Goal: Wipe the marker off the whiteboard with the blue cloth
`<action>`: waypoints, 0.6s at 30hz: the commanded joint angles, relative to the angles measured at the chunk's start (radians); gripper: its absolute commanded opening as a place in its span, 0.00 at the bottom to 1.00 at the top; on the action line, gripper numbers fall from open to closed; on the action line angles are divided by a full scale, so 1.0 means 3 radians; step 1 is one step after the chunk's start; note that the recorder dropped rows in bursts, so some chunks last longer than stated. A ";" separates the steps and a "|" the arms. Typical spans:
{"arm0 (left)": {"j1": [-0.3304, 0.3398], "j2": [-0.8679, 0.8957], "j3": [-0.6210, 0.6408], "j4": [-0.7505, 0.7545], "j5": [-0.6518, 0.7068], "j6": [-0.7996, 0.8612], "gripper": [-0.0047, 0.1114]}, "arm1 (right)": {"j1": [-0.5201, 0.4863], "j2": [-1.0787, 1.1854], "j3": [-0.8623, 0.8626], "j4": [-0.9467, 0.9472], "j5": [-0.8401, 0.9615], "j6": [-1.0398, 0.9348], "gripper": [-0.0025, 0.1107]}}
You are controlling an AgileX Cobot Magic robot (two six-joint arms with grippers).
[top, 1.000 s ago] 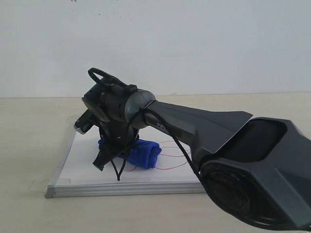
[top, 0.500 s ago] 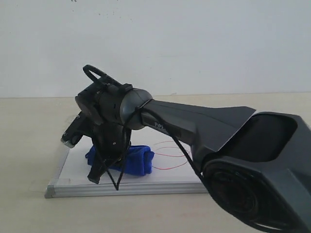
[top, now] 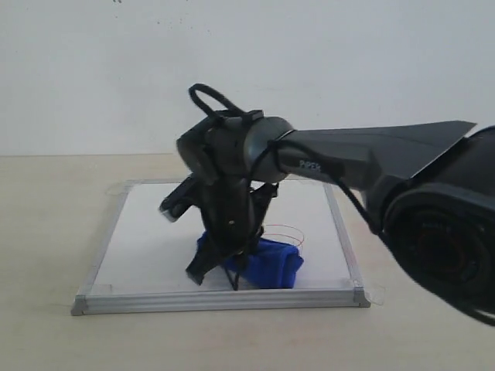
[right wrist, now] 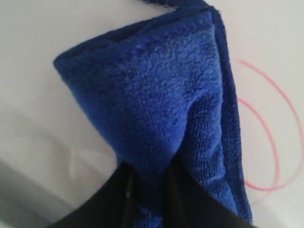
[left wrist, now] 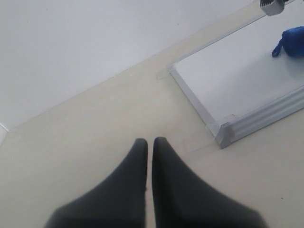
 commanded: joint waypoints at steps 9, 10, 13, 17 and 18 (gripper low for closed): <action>-0.0005 -0.0010 0.0010 -0.0005 -0.0009 0.0017 0.07 | -0.0241 -0.0095 0.0051 -0.0843 0.0232 0.0364 0.02; -0.0005 -0.0010 0.0010 -0.0005 -0.0009 0.0017 0.07 | -0.0397 -0.0095 0.0051 -0.0809 0.0232 0.0558 0.02; -0.0005 -0.0010 0.0010 -0.0005 -0.0009 0.0017 0.07 | -0.0496 -0.0095 0.0051 -0.0544 0.0232 0.0598 0.02; -0.0005 -0.0010 0.0010 -0.0005 -0.0009 0.0017 0.07 | -0.0338 -0.0095 0.0051 0.0419 -0.0005 0.0008 0.02; -0.0005 -0.0010 0.0010 -0.0005 -0.0009 0.0017 0.07 | -0.0227 -0.0095 0.0051 0.0727 -0.0167 -0.0286 0.02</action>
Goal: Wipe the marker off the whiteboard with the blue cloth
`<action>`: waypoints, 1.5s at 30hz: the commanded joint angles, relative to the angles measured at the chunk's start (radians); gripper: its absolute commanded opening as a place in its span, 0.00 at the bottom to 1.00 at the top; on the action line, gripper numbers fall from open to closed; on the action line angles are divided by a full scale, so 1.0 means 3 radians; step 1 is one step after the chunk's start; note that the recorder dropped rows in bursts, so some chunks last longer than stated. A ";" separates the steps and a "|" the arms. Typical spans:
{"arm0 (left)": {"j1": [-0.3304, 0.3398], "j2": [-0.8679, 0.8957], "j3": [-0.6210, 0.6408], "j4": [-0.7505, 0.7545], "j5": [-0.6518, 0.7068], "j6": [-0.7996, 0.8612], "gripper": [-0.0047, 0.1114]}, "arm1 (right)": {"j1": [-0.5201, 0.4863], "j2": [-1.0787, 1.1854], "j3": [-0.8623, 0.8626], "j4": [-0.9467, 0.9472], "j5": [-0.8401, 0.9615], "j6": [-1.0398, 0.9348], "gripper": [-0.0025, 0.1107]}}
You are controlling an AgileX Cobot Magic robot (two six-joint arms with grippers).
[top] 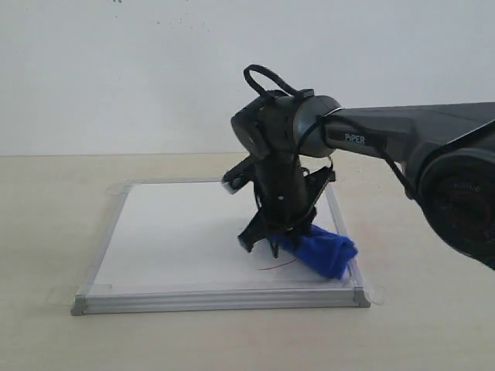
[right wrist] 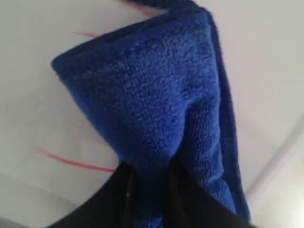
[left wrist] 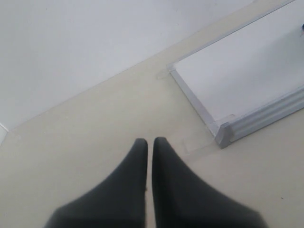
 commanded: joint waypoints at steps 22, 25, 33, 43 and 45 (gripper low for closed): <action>-0.0005 -0.0010 0.0010 -0.0005 -0.0009 0.0017 0.07 | -0.0316 -0.0044 0.0003 0.0826 -0.0016 -0.0551 0.02; -0.0005 -0.0010 0.0010 -0.0005 -0.0009 0.0017 0.07 | -0.0088 -0.0044 0.0003 0.1184 -0.0024 -0.1079 0.02; -0.0005 -0.0010 0.0010 -0.0005 -0.0009 0.0017 0.07 | 0.0032 -0.0044 0.0003 0.0698 0.0027 -0.1163 0.02; -0.0005 -0.0010 0.0010 -0.0005 -0.0009 0.0017 0.07 | -0.0615 -0.0044 0.0392 0.0007 0.0027 -0.0210 0.02; -0.0005 -0.0010 0.0010 -0.0005 -0.0009 0.0017 0.07 | -0.0601 -0.0049 0.0392 0.0289 0.0027 -0.0245 0.02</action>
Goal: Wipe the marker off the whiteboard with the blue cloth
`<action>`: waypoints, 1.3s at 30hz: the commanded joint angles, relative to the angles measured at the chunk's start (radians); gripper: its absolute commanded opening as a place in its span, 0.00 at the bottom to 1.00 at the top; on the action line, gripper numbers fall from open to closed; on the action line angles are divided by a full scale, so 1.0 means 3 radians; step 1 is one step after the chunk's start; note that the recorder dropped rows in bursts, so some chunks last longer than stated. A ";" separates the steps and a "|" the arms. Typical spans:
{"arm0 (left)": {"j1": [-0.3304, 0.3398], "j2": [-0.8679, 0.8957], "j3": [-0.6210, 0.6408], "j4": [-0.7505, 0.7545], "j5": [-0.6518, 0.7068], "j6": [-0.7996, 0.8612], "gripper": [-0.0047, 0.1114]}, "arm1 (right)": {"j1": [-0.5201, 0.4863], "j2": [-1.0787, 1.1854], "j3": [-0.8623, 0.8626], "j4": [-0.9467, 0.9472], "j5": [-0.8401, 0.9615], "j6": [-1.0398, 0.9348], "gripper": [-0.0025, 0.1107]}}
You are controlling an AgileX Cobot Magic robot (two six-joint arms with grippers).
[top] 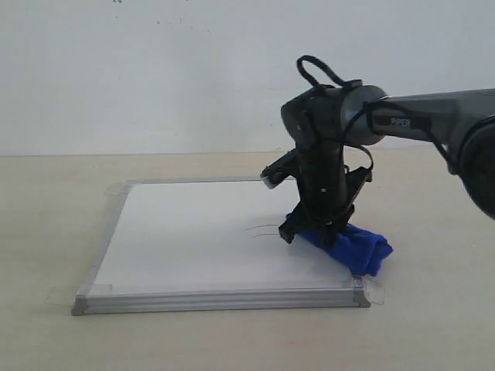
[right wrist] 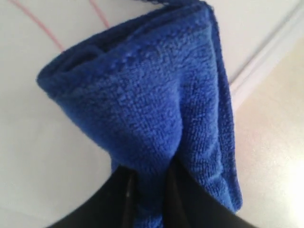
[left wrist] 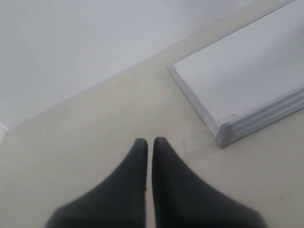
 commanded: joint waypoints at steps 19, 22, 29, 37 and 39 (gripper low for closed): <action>-0.0005 -0.0010 0.0010 -0.0005 -0.0009 0.0017 0.07 | 0.0661 0.0023 0.0040 -0.0483 -0.0585 -0.0132 0.02; -0.0005 -0.0010 0.0010 -0.0005 -0.0009 0.0017 0.07 | 0.0388 0.0023 0.0040 -0.0737 -0.0612 0.0468 0.02; -0.0005 -0.0010 0.0010 -0.0005 -0.0009 0.0017 0.07 | 0.0133 0.0023 0.0040 0.0017 -0.0706 0.0773 0.02; -0.0005 -0.0010 0.0010 -0.0005 -0.0009 0.0017 0.07 | 0.0731 0.0023 0.0040 0.0796 -0.0929 -0.1399 0.02; -0.0005 -0.0010 0.0010 -0.0005 -0.0009 0.0017 0.07 | 0.0846 0.0023 0.0040 0.0686 -0.0894 -0.1907 0.02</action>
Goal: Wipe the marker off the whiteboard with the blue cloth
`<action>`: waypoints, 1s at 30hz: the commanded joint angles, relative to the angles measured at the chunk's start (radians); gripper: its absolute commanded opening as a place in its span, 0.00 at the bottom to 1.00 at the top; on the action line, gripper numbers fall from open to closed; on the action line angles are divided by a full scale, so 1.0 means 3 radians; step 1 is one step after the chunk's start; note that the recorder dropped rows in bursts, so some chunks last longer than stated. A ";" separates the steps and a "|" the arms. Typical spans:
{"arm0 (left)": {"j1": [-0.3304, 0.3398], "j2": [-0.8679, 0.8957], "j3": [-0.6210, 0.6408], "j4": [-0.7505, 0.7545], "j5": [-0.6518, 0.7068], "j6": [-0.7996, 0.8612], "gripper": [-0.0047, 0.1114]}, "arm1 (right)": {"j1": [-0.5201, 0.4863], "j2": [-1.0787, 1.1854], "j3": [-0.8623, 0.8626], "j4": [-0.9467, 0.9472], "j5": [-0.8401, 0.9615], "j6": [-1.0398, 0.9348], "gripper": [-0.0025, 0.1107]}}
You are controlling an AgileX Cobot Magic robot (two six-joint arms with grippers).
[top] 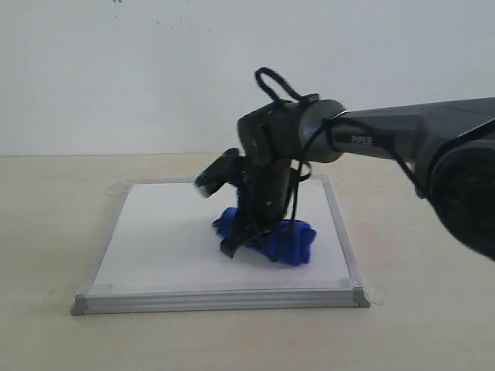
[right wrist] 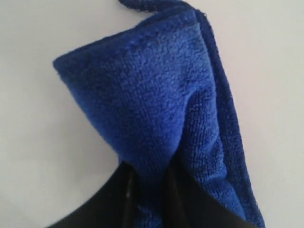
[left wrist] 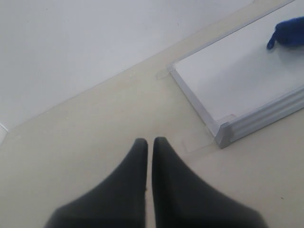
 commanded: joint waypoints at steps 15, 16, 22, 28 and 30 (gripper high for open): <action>-0.0005 -0.0010 0.0010 -0.0005 -0.0009 0.0017 0.07 | 0.0055 0.0050 0.0025 -0.1779 -0.0006 0.2158 0.02; -0.0005 -0.0010 0.0010 -0.0005 -0.0009 0.0017 0.07 | 0.0079 0.0057 0.0025 -0.1543 -0.0121 0.1851 0.02; -0.0005 -0.0010 0.0010 -0.0005 -0.0009 0.0017 0.07 | 0.0278 0.0057 0.0031 -0.0377 -0.0490 -0.0597 0.02; -0.0005 -0.0010 0.0010 -0.0005 -0.0009 0.0017 0.07 | 0.0303 0.0057 0.0031 -0.0603 -0.0396 -0.0699 0.02; -0.0005 -0.0010 0.0010 -0.0005 -0.0009 0.0017 0.07 | 0.0235 0.0057 0.0031 -0.1020 -0.0243 0.0024 0.02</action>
